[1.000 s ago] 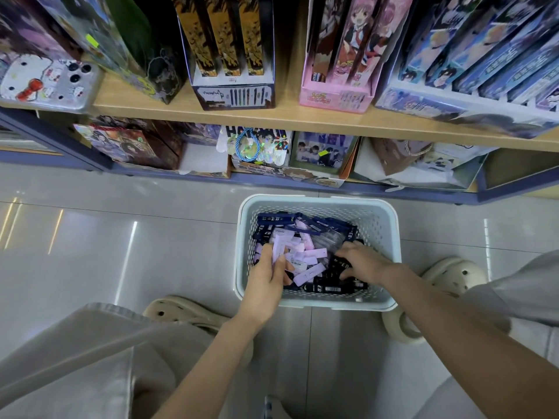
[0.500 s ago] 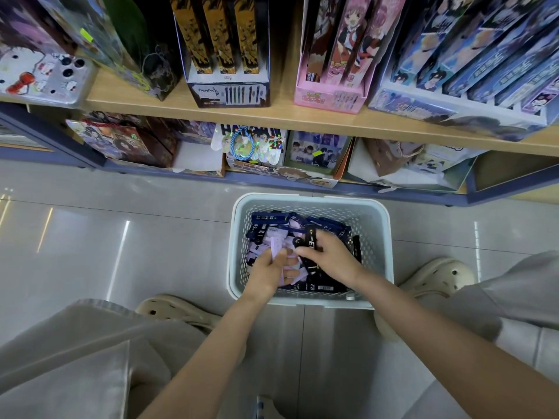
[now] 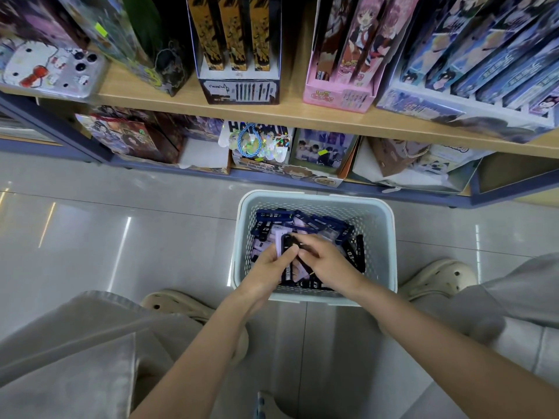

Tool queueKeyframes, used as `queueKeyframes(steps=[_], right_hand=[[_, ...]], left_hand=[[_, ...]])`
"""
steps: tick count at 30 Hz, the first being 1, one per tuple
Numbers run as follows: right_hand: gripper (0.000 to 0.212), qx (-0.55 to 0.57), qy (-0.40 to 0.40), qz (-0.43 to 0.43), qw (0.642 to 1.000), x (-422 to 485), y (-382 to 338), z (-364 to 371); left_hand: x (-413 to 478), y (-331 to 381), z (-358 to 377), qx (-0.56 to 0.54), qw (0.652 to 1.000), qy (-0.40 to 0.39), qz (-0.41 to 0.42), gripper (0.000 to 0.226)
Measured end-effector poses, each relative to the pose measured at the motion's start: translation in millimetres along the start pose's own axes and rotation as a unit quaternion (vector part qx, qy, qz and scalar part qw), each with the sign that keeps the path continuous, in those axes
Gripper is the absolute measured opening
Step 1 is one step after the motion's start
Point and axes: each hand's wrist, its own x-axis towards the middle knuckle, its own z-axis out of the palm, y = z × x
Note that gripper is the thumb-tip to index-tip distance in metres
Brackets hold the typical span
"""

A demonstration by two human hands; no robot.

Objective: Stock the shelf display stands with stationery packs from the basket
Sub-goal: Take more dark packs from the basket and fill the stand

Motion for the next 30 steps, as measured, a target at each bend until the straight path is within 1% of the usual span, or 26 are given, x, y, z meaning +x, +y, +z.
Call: queueKeyframes(steps=[2,4,6,8,10,13,15,18,22,26,30], right_hand=[[0.042,0.064,-0.017,0.003,0.998,-4,-1,0],[0.040,0.078,-0.003,-0.002,0.997,-6,1,-2],[0.034,0.041,0.038,0.000,0.998,-4,10,-8],[0.027,-0.045,0.056,0.006,0.997,-1,30,-18],[0.025,-0.148,0.017,0.031,0.988,1,55,-27],[0.030,-0.229,-0.074,0.092,0.966,-2,83,-33],[0.038,-0.273,-0.115,0.093,0.950,-3,91,-36],[0.050,-0.323,-0.156,0.083,0.930,0,92,-38],[0.052,-0.382,-0.187,0.078,0.902,12,88,-34],[0.053,-0.402,-0.201,0.075,0.890,20,84,-30],[0.054,-0.406,-0.208,0.084,0.886,21,83,-31]], left_hand=[[1,-1,0,-0.003,1.000,0.016,-0.001,0.023],[2,0,1,-0.007,1.000,0.029,0.003,0.021],[3,1,0,-0.014,0.999,0.042,0.008,0.018],[3,3,-2,-0.029,0.998,0.050,0.009,0.020],[3,5,-5,-0.053,0.997,0.057,0.006,0.022],[2,8,-6,-0.074,0.994,0.080,0.005,0.023],[3,6,-6,-0.076,0.993,0.086,0.007,0.021],[4,3,-6,-0.076,0.993,0.087,-0.005,0.016],[5,1,-4,-0.058,0.995,0.079,-0.015,0.017],[2,1,-4,-0.049,0.997,0.064,-0.010,0.021],[-2,-1,-6,-0.027,0.999,0.045,-0.002,0.013]])
